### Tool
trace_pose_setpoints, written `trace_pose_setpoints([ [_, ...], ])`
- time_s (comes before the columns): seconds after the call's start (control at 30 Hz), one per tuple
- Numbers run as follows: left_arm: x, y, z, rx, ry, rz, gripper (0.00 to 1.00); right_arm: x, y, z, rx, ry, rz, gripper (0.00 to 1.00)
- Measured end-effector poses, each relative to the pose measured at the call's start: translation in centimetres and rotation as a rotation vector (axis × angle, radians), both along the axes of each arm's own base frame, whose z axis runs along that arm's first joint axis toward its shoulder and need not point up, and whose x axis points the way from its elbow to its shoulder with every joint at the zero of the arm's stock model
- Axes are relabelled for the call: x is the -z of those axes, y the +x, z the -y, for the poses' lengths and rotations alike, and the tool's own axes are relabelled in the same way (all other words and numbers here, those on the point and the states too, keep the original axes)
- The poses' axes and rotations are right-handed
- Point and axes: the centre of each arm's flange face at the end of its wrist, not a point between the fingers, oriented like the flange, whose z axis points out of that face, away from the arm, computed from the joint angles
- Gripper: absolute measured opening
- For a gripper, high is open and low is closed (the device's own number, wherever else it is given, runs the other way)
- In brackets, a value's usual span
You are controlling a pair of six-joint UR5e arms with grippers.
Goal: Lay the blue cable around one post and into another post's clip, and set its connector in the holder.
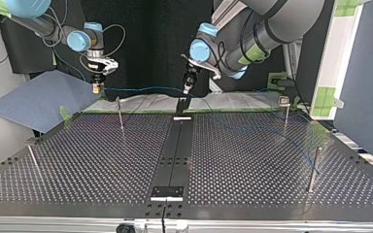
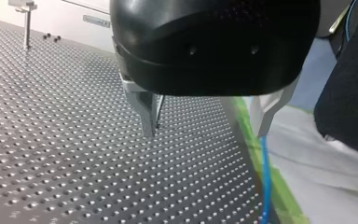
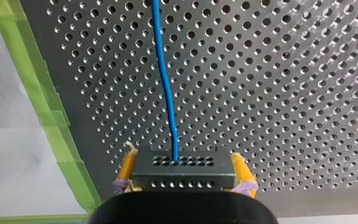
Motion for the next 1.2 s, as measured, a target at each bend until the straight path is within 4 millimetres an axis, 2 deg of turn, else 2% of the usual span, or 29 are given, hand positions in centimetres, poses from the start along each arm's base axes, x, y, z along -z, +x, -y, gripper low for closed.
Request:
trace_pose_setpoints([
  [0.23, -0.5, 0.8, 0.4, -0.013, 0.001, 0.069, 1.00, 0.0, 0.1, 0.0, -0.002, 0.000, 0.001, 0.00],
  [0.6, -1.0, 1.0, 1.1, -0.013, 0.040, 0.158, 1.00, 0.0, 0.1, 0.0, -0.002, 0.000, 0.003, 0.00],
  [0.93, 0.2, -0.9, 0.0, -0.016, 0.115, 0.133, 1.00, 0.0, -0.1, 0.1, 0.001, -0.002, 0.007, 0.00],
  [1.1, 0.6, -1.1, -0.1, -0.012, 0.124, 0.128, 1.00, 0.0, -0.1, 0.1, 0.002, -0.002, 0.008, 0.00],
  [1.2, 1.5, -1.2, -0.1, -0.012, 0.140, 0.119, 1.00, 0.0, -0.1, 0.1, 0.002, -0.002, 0.008, 0.00],
])
